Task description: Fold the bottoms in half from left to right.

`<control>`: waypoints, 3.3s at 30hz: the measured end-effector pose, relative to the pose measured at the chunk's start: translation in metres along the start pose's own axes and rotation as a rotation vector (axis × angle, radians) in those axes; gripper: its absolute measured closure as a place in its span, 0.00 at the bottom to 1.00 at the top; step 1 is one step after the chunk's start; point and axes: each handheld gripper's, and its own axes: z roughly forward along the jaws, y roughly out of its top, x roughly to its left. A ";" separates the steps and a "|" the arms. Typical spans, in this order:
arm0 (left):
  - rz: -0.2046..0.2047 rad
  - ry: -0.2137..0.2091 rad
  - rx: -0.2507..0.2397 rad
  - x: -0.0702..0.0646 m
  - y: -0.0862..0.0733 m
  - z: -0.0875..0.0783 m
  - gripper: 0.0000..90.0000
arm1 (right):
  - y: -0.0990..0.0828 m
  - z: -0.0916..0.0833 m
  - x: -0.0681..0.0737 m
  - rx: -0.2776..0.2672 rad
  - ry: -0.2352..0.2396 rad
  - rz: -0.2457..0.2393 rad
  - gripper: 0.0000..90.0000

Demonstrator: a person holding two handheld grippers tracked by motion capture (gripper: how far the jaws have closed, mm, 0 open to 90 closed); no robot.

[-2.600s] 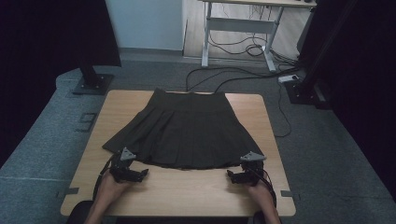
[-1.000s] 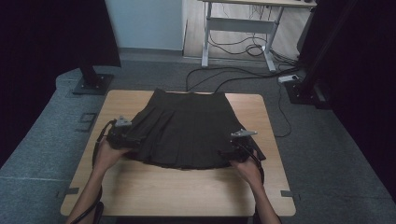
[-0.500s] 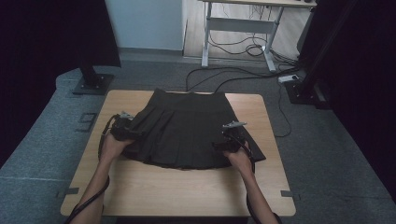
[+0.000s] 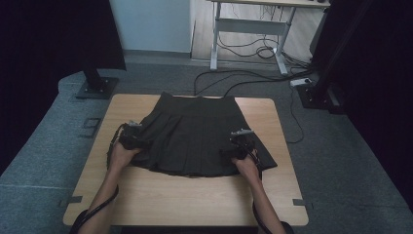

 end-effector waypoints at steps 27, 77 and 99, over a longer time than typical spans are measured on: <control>0.001 0.020 -0.058 -0.048 -0.042 -0.026 0.17 | -0.038 -0.030 0.009 -0.015 0.006 -0.030 0.00; 0.046 -0.046 -0.001 -0.034 -0.028 -0.038 0.62 | -0.111 -0.129 0.016 0.040 -0.004 0.016 0.33; 0.122 -0.104 0.039 -0.074 -0.053 -0.054 0.73 | -0.092 -0.103 -0.039 0.066 -0.096 0.103 0.30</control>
